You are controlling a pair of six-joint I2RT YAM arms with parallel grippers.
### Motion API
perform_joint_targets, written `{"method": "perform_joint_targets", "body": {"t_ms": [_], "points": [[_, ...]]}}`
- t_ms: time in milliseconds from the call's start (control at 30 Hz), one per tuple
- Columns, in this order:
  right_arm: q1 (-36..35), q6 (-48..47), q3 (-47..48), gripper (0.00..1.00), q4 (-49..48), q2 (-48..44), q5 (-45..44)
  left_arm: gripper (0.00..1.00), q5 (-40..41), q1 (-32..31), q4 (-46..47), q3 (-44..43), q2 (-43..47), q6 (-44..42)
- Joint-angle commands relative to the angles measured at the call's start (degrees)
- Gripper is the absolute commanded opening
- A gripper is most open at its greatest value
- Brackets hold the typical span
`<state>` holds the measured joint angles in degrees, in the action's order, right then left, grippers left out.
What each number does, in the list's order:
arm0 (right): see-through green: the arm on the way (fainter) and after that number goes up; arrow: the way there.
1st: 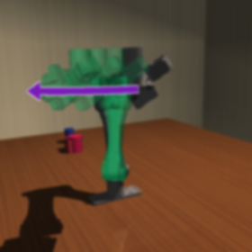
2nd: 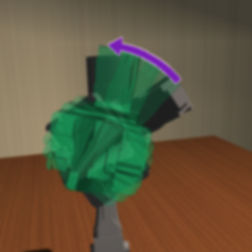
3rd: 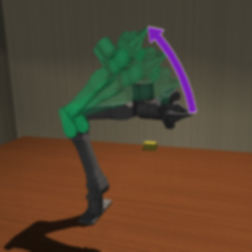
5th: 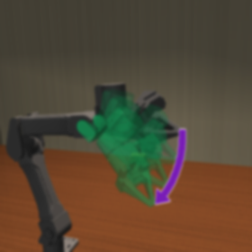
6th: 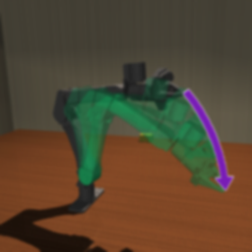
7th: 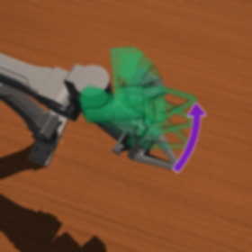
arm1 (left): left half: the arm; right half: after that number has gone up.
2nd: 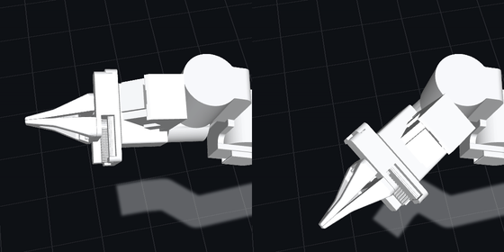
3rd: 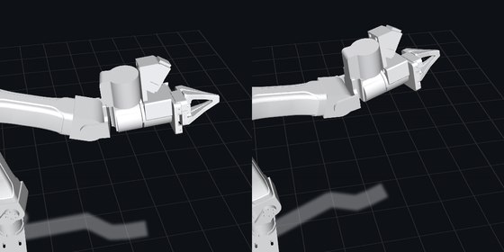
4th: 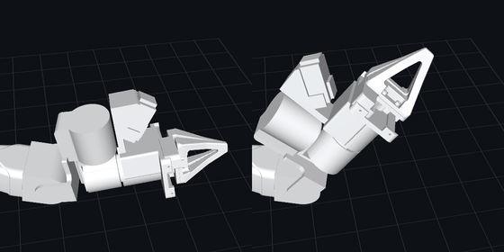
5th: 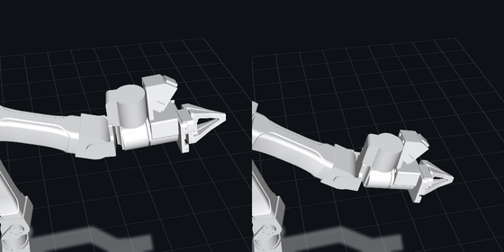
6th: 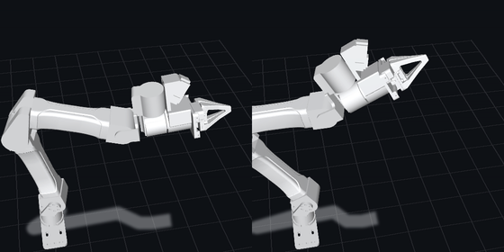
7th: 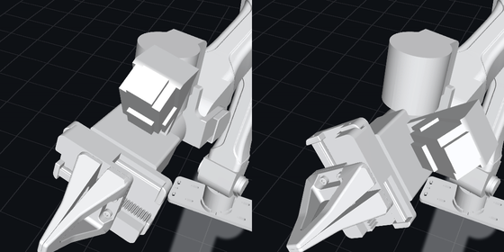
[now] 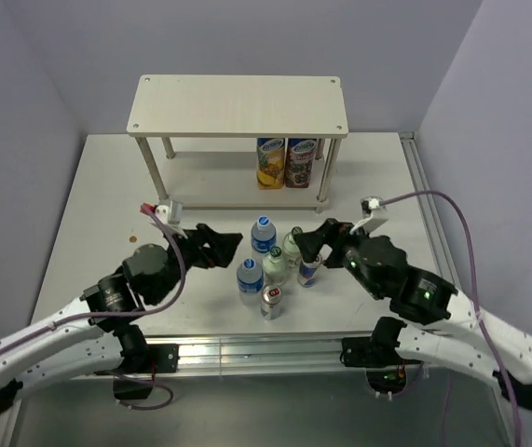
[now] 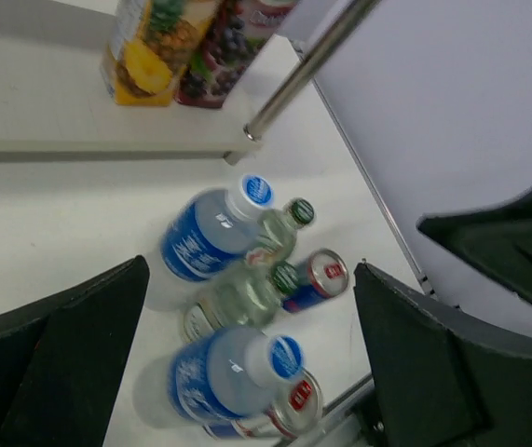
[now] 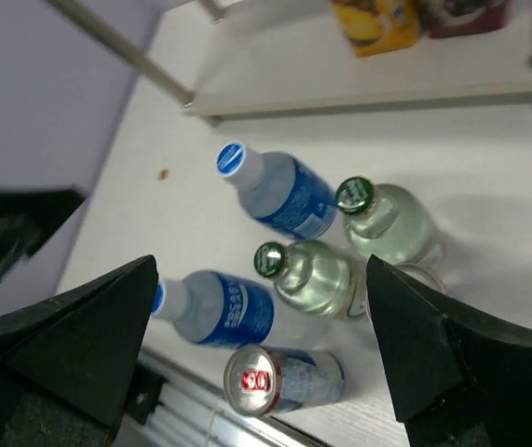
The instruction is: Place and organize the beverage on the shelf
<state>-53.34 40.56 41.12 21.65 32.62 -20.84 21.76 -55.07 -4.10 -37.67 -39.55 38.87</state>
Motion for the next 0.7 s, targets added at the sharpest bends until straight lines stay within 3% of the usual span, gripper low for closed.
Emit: {"method": "perform_joint_targets", "body": {"t_ms": [0,33,100,133,200,300,467,667], "points": [[-16.09,8.0,15.24,1.0,16.02,13.73,-34.03,0.99,37.02,-15.29,-9.6,-6.7,-6.73,1.64],[-20.01,11.79,18.0,1.0,24.93,16.39,-39.92,0.99,42.52,-22.99,-13.18,-8.28,-8.94,3.73],[-27.21,26.15,23.97,1.0,38.47,22.36,-47.85,0.99,50.79,-28.58,-18.11,-13.9,-15.51,6.64],[-28.12,29.63,24.87,1.0,41.43,23.62,-48.67,0.99,51.88,-30.34,-25.36,-16.01,-17.38,11.7],[-29.27,37.53,24.71,1.0,45.57,25.81,-49.12,0.99,52.51,-32.55,-29.63,-20.42,-21.16,15.34],[-30.33,47.64,20.51,1.0,52.33,25.65,-47.55,0.99,51.28,-36.15,-25.36,-18.33,-20.66,13.43],[-33.66,59.19,11.2,1.0,54.29,23.89,-42.54,0.99,45.66,-39.76,-18.07,-10.08,-14.34,12.9],[-34.02,58.94,2.05,1.0,44.02,25.12,-38.14,0.99,46.35,-42.93,-17.43,-6.98,-14.32,12.45]]}}
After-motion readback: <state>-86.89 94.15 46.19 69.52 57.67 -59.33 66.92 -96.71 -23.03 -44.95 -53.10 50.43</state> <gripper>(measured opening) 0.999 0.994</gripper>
